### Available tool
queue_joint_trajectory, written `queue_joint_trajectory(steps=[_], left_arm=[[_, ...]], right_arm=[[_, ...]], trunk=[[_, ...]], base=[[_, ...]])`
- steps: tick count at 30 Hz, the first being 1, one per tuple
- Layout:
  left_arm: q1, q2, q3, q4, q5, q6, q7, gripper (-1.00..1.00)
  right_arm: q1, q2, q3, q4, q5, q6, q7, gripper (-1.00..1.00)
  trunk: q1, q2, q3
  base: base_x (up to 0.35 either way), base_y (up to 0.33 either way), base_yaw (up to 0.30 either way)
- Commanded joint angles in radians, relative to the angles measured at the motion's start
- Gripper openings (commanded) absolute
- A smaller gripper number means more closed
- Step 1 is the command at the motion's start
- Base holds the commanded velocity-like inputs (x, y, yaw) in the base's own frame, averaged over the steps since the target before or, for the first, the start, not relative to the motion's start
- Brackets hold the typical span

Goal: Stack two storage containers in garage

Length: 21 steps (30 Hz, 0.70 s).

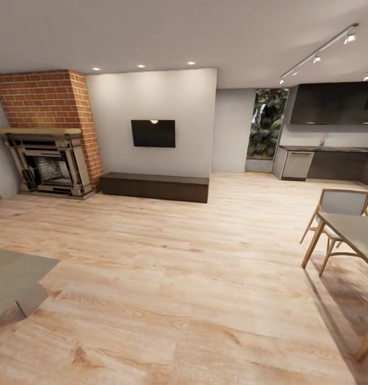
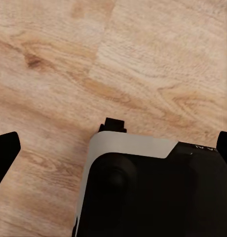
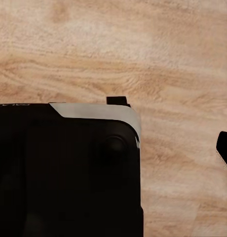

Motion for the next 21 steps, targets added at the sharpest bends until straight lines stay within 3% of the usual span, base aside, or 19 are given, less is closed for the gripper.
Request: queue_joint_trajectory(steps=[1, 21], left_arm=[[-0.001, 0.000, -0.009, 0.000, 0.008, -0.003, 0.002, 1.00], [-0.001, 0.000, -0.009, 0.001, 0.008, -0.003, 0.002, 1.00]], right_arm=[[-0.001, 0.001, 0.005, 0.003, -0.005, -0.006, -0.003, 1.00], [-0.001, -0.001, 0.005, 0.003, -0.005, -0.005, -0.003, 1.00]], trunk=[[0.001, -0.001, -0.001], [0.001, -0.001, -0.001]], base=[[0.326, 0.000, 0.000], [0.326, 0.000, 0.000]])
